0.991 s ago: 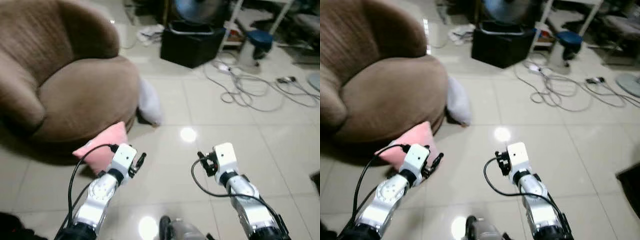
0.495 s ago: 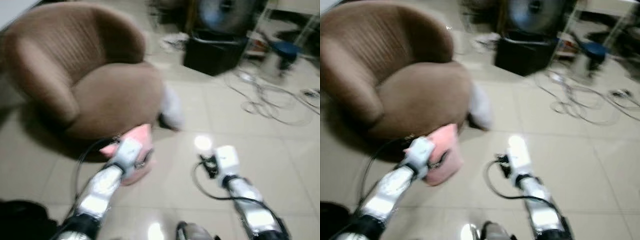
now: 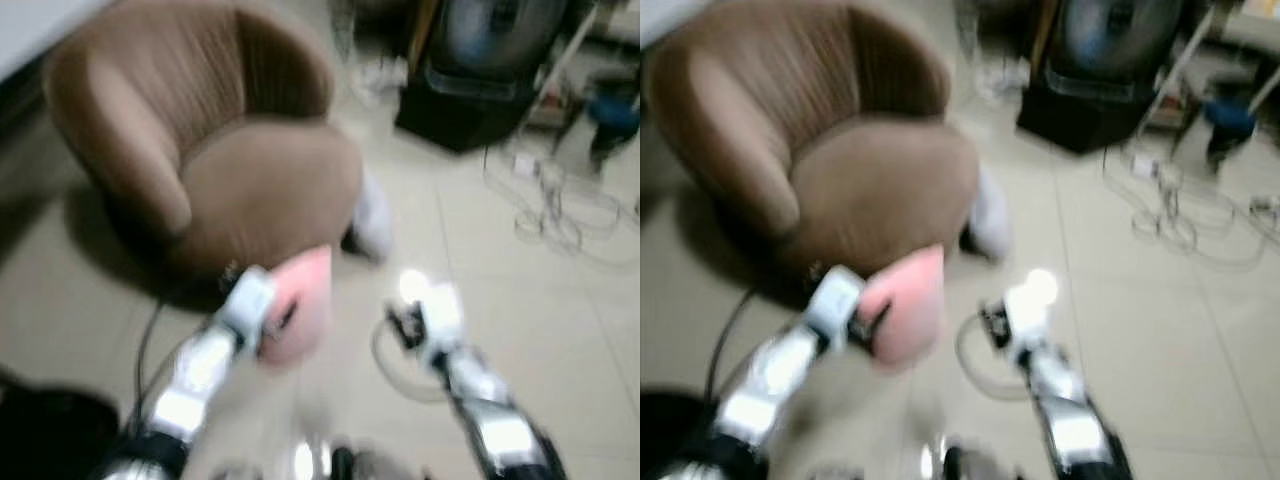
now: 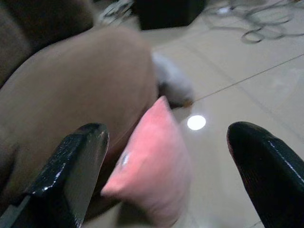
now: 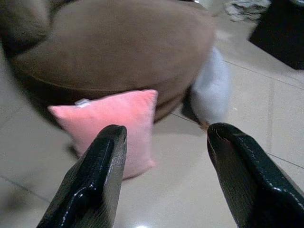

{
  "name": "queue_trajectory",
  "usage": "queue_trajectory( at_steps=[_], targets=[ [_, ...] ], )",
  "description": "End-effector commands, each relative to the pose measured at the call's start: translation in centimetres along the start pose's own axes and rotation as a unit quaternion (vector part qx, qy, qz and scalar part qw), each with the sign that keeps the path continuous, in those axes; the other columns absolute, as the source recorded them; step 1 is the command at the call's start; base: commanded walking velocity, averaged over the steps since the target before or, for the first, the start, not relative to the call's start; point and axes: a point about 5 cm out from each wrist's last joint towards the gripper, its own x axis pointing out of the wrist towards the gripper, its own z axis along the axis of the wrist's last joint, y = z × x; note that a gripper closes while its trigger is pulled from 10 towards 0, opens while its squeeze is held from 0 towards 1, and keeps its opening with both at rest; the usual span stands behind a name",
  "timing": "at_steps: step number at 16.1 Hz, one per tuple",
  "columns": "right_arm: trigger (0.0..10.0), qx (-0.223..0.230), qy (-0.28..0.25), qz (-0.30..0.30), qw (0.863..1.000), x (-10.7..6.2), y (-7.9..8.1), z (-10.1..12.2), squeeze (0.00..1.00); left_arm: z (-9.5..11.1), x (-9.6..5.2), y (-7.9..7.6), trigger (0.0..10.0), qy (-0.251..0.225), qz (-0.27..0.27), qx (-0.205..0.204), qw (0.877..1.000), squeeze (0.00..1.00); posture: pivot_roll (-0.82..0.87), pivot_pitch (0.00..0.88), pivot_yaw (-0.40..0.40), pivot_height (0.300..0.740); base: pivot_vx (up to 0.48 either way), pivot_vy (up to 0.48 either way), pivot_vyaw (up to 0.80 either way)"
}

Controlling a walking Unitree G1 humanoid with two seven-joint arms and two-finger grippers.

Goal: Move the pillow to the sofa from floor

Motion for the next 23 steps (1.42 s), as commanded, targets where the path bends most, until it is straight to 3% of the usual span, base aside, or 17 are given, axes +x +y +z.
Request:
queue_trajectory(
  at_steps=[1, 8, 10, 22, 23],
  targets=[
    [10.0, -0.005, 0.008, -0.015, 1.0, -0.55, -1.01, -0.54, 0.0, 0.34, 0.39, -0.73, 10.0, -0.004, -0.012, -0.001, 1.0, 1.0, -0.12, 0.136, -0.081, 0.74, 0.0, 0.0, 0.0],
    [10.0, -0.007, 0.005, -0.015, 1.0, -0.47, -0.87, -0.45, 0.0, 0.36, 0.65, -0.65, 10.0, 0.001, -0.022, 0.004, 1.0, 1.0, -0.11, 0.126, -0.075, 0.74, 0.252, 0.326, 0.0],
    [10.0, -0.007, 0.005, -0.016, 1.0, -0.48, -0.83, -0.48, 0.0, 0.45, 0.66, -0.59, 10.0, -0.003, -0.022, 0.003, 1.0, 1.0, -0.12, 0.127, -0.071, 0.74, 0.437, 0.0, 0.0],
    [10.0, -0.004, 0.013, -0.022, 1.0, -0.7, -0.77, -0.86, 0.0, 0.33, 0.6, -1.08, 10.0, -0.005, -0.039, 0.017, 0.999, 1.0, -0.12, 0.147, -0.066, 0.74, 0.0, 0.0, 0.0],
    [10.0, -0.004, 0.013, -0.022, 1.0, -0.68, -0.77, -0.85, 0.0, 0.32, 0.58, -1.0, 10.0, -0.004, -0.034, 0.021, 0.999, 0.0, -0.12, 0.147, -0.066, 0.74, 0.0, 0.0, 0.0]
  ],
)
